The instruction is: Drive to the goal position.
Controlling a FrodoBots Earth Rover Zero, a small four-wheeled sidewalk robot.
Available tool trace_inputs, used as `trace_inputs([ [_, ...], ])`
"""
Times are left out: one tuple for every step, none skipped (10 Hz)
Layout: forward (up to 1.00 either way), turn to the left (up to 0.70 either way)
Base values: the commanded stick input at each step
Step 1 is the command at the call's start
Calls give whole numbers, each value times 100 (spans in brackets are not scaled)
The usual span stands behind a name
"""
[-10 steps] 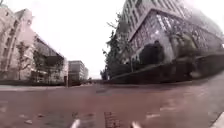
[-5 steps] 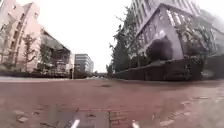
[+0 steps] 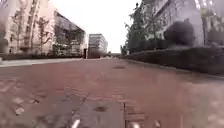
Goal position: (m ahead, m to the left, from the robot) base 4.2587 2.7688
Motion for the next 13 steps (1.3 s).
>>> trace_inputs([
  [70,14],
  [70,14],
  [70,14],
  [70,14],
  [70,14],
  [70,14],
  [70,14],
  [70,14],
  [70,14],
  [70,14],
  [70,14],
  [70,13],
  [70,3],
])
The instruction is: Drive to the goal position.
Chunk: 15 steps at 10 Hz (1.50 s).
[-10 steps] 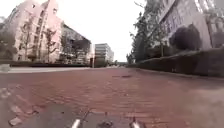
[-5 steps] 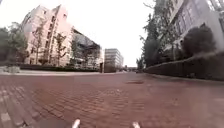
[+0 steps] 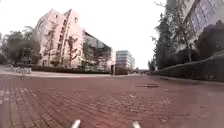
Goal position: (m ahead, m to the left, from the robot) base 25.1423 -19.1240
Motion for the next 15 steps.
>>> trace_inputs([
  [70,0],
  [70,0],
  [70,0],
  [70,0],
  [70,0],
  [70,0],
  [39,0],
  [43,0],
  [70,0],
  [70,0],
  [70,-1],
  [70,-4],
  [70,-13],
  [70,-14],
  [70,-14],
])
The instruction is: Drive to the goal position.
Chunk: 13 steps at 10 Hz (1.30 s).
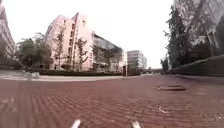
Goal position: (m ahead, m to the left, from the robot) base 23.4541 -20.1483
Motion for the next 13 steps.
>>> trace_inputs([
  [70,-14],
  [70,-14],
  [70,-14],
  [70,-14],
  [70,-14],
  [70,-14],
  [70,-14],
  [70,-14],
  [70,-14],
  [70,-14],
  [70,-14],
  [70,-14],
  [70,-14],
])
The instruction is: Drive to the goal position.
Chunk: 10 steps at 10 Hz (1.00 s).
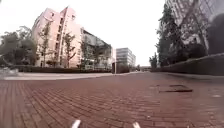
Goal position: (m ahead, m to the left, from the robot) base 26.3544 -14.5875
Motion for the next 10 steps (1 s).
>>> trace_inputs([
  [70,-14],
  [70,-14],
  [70,-14],
  [70,-14],
  [70,-14],
  [70,-14],
  [70,-11],
  [70,0],
  [70,0],
  [70,0],
])
